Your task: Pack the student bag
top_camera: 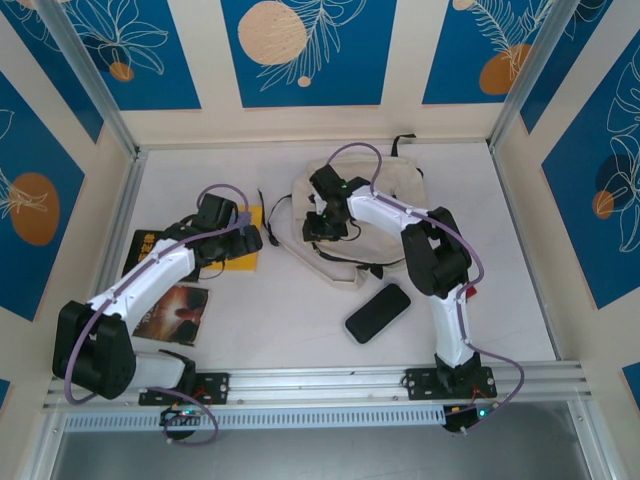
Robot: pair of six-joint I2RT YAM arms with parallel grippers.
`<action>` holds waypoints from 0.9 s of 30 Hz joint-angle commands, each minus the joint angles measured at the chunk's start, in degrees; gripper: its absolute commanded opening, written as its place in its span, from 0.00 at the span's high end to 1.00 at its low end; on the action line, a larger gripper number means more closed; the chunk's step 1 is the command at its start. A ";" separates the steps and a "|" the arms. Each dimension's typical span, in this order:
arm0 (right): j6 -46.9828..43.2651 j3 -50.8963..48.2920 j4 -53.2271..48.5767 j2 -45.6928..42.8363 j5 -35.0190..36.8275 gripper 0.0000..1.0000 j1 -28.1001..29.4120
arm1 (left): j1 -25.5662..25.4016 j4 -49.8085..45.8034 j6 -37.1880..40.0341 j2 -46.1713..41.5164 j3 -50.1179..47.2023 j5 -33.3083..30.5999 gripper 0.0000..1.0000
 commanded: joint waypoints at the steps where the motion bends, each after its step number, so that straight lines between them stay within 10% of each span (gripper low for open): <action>1: -0.80 1.37 -2.27 -0.23 1.31 0.68 0.74 | 0.67 0.14 -0.51 0.54 -0.40 1.23 0.00; 27: 5.02 -10.40 7.41 -13.29 -2.15 0.95 -1.58 | -3.97 20.93 -12.05 7.34 -1.12 24.33 0.23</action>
